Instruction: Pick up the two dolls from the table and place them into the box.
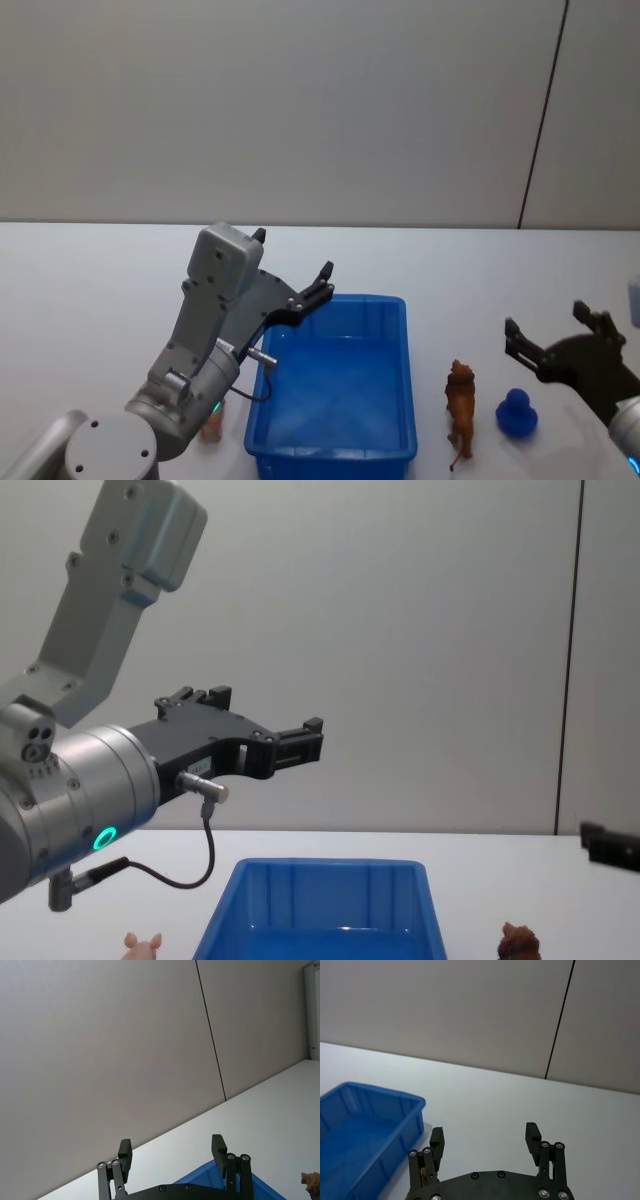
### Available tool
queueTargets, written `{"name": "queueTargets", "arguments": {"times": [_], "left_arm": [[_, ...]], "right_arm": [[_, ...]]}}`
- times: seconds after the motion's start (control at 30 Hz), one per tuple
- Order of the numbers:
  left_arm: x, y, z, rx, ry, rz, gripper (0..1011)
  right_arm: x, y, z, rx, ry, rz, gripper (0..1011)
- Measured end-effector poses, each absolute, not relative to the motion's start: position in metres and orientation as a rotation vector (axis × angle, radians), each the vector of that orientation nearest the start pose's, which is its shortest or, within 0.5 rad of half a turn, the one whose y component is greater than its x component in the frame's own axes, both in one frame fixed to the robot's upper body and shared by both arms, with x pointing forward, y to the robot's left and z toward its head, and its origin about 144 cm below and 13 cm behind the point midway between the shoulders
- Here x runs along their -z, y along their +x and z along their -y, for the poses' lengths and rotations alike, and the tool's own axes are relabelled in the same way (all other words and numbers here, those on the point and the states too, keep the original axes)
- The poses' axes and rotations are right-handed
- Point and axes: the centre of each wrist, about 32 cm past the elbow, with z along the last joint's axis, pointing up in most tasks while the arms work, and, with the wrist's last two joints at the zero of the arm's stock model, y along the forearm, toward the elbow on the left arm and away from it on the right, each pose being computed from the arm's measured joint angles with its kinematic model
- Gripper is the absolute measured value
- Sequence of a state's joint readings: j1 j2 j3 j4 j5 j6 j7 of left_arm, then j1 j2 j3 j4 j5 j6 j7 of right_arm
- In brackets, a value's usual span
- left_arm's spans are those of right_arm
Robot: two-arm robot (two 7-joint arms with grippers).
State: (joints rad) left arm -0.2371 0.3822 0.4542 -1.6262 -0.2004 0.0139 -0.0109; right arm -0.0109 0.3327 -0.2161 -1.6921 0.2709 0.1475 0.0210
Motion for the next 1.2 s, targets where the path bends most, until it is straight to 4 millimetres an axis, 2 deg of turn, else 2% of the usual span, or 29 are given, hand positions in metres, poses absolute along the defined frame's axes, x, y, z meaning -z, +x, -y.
{"name": "queueTargets", "arguments": {"times": [0.63, 1.03, 1.2], "left_arm": [[-1.204, 0.492, -0.198, -1.124, 0.061, 0.268, 1001], [-1.204, 0.492, -0.198, -1.124, 0.061, 0.268, 1001], [-1.204, 0.492, -0.198, -1.124, 0.061, 0.268, 1001]], "right_arm": [[-1.126, 0.457, 0.259, 1.297, -0.248, -0.115, 1001], [-1.105, 0.467, 0.258, 1.251, -0.278, -0.141, 1001], [-1.098, 0.47, 0.257, 1.233, -0.292, -0.154, 910]]}}
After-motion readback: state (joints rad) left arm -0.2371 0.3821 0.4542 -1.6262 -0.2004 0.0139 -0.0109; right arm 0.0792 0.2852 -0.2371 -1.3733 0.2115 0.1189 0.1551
